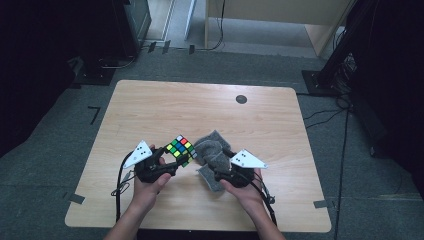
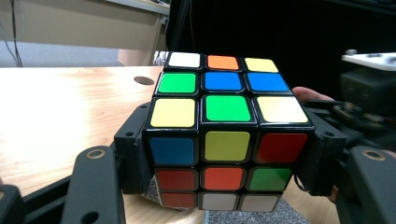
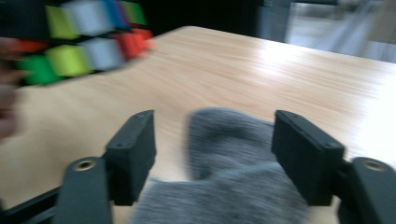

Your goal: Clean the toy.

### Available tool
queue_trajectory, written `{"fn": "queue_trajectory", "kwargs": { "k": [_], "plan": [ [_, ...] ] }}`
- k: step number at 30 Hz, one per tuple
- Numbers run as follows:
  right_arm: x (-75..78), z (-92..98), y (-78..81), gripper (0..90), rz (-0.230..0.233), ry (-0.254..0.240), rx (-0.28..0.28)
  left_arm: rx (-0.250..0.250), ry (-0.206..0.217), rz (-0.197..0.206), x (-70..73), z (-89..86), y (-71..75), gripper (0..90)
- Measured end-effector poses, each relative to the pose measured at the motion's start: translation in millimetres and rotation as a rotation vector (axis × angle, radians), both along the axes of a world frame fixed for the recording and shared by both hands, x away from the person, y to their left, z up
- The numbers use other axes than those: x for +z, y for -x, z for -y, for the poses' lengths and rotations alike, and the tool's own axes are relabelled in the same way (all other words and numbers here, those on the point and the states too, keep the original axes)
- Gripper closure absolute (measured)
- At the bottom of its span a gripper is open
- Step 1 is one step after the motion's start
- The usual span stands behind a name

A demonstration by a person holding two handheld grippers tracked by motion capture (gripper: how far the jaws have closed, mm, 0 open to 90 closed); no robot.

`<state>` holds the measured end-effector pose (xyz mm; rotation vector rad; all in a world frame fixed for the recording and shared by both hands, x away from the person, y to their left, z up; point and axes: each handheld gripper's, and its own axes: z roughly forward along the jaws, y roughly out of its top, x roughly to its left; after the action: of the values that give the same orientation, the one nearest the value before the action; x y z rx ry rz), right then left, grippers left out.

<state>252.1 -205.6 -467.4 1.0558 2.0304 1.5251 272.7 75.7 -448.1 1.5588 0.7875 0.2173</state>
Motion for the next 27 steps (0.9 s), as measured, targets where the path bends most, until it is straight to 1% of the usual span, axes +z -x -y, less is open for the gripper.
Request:
{"fn": "queue_trajectory", "kwargs": {
  "k": [3, 5, 6, 9, 12, 14, 16, 17, 18, 19, 20, 21, 23, 24, 25, 27],
  "plan": [
    [0.2, -13.5, 5.9, 19.3, 0.007, -0.021, 0.060, -0.003, 0.006, -0.005, 0.3, 2.8, 1.6, 34.3],
    [0.0, -22.5, 10.2, 17.4, 0.027, -0.015, 0.087, -0.005, 0.003, -0.008, 0.3, 6.3, 3.0, 34.3],
    [-0.1, -26.0, 12.5, 17.1, 0.037, -0.010, 0.090, -0.004, 0.003, -0.013, 0.1, 8.3, 3.6, 34.3],
    [0.7, -33.1, 16.7, 17.2, 0.063, -0.014, 0.084, -0.009, -0.003, -0.020, -1.2, 16.0, 6.7, 34.3],
    [1.0, -38.0, 18.4, 19.5, 0.093, -0.014, 0.066, -0.024, -0.017, -0.026, -3.4, 25.8, 11.5, 34.3],
    [-0.5, -41.8, 20.5, 20.9, 0.117, 0.005, 0.059, -0.026, -0.034, -0.026, -4.4, 31.1, 14.1, 34.3],
    [-1.7, -45.4, 23.1, 24.2, 0.144, 0.030, 0.041, -0.036, -0.028, -0.039, -5.4, 34.3, 15.5, 34.3],
    [-2.0, -46.3, 24.0, 25.7, 0.160, 0.037, 0.032, -0.042, -0.028, -0.039, -6.0, 35.6, 15.8, 34.3],
    [-2.0, -46.7, 24.9, 29.1, 0.171, 0.041, 0.017, -0.046, -0.032, -0.041, -6.5, 36.6, 15.8, 34.2],
    [-1.9, -46.1, 25.5, 31.8, 0.183, 0.040, -0.003, -0.047, -0.028, -0.046, -6.6, 36.8, 15.5, 34.2],
    [-2.0, -45.7, 25.6, 32.5, 0.180, 0.037, -0.003, -0.053, -0.019, -0.050, -6.7, 36.2, 14.9, 34.2],
    [-1.9, -45.3, 26.1, 33.5, 0.187, 0.041, -0.002, -0.063, -0.010, -0.047, -6.9, 35.2, 14.4, 34.0],
    [-0.7, -45.3, 28.6, 33.7, 0.203, 0.052, -0.001, -0.083, -0.005, -0.039, -6.6, 33.2, 14.1, 33.1],
    [0.2, -44.5, 28.1, 33.8, 0.206, 0.056, 0.015, -0.091, -0.005, -0.034, -6.3, 32.4, 13.7, 32.4],
    [0.8, -43.6, 27.7, 33.9, 0.201, 0.057, 0.026, -0.095, -0.008, -0.032, -5.6, 31.8, 13.0, 31.6],
    [0.9, -41.5, 26.1, 34.1, 0.187, 0.064, 0.033, -0.098, 0.023, -0.022, -3.5, 27.3, 11.7, 30.2]
  ]
}}
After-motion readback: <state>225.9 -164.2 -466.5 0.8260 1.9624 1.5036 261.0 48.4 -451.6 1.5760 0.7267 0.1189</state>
